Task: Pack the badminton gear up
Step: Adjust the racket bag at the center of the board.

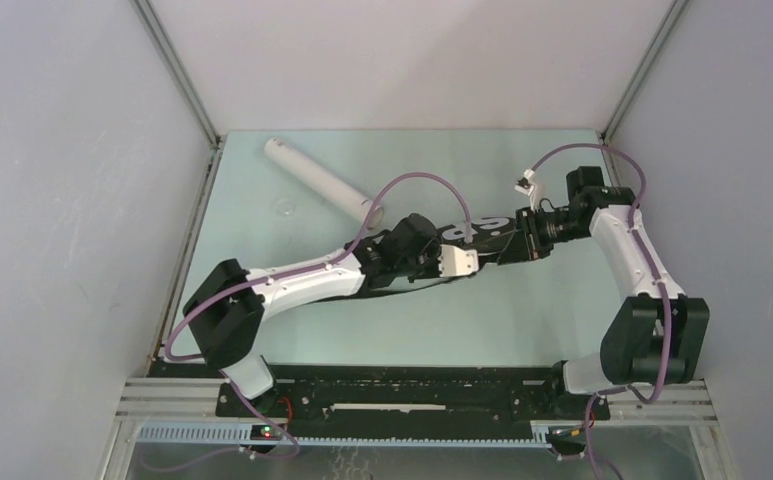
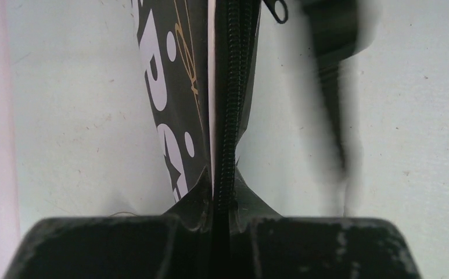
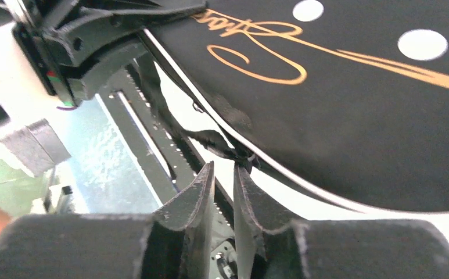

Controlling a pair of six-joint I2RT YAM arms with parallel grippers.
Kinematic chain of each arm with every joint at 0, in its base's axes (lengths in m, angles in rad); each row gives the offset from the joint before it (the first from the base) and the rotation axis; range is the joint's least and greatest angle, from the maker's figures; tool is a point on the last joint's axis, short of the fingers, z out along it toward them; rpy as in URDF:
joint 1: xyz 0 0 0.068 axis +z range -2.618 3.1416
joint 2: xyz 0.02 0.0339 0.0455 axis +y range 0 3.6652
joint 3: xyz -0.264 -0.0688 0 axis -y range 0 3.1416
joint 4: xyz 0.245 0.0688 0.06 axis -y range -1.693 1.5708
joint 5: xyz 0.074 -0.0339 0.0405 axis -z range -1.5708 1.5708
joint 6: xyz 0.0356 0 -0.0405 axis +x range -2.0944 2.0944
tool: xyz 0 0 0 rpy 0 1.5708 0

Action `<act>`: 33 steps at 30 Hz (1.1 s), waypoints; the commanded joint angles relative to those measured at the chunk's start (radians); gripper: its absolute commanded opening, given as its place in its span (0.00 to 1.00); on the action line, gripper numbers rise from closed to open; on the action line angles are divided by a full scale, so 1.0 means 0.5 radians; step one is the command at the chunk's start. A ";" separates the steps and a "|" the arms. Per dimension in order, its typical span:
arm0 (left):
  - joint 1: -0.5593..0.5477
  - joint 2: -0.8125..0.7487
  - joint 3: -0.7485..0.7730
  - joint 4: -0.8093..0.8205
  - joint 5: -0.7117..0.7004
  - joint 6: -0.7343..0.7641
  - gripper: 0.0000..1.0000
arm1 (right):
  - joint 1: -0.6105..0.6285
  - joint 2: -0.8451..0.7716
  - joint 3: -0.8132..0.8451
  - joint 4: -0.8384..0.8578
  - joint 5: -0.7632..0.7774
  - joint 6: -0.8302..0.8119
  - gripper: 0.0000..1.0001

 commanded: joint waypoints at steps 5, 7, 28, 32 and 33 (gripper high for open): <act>0.020 -0.115 0.119 -0.071 0.089 -0.137 0.00 | 0.075 -0.259 -0.154 0.184 0.393 0.038 0.33; 0.020 -0.120 0.138 -0.107 0.142 -0.146 0.00 | 0.075 -0.332 -0.157 0.193 0.381 0.009 0.43; 0.176 -0.193 0.326 -0.614 0.840 -0.098 0.00 | 0.397 -0.877 -0.323 0.449 0.900 -0.684 0.74; 0.181 -0.190 0.347 -0.693 0.944 -0.074 0.00 | 0.500 -0.870 -0.358 0.494 0.993 -0.741 0.74; 0.185 -0.188 0.348 -0.707 0.957 -0.070 0.00 | 0.523 -0.879 -0.382 0.520 1.022 -0.756 0.74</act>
